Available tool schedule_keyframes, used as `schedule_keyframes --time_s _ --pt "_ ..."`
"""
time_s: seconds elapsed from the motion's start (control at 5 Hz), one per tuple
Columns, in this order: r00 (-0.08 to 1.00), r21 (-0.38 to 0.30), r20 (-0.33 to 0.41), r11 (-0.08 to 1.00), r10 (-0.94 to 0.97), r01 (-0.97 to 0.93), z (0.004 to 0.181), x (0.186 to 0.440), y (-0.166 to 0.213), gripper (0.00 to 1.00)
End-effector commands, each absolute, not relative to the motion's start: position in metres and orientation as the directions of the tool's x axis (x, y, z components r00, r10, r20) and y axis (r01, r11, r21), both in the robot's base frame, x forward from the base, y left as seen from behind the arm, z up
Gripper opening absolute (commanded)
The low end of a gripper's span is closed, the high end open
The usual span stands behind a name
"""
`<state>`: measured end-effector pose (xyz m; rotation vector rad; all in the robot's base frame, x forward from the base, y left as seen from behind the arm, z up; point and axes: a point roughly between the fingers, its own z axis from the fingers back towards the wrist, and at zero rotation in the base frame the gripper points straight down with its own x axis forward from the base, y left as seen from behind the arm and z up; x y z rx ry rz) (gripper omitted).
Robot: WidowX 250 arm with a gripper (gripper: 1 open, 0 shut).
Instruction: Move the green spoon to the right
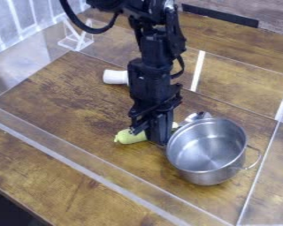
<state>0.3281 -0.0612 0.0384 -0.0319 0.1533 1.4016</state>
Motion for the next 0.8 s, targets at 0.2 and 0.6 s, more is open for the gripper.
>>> schedule_keyframes --time_s 0.2,0.6 --pt "0.171 -0.02 -0.146 0.17 0.975 -0.985 0.062 0.324 -0.036 0.0" --pt "0.189 -0.048 -0.179 0.183 0.966 -0.982 0.074 0.314 -0.027 0.0"
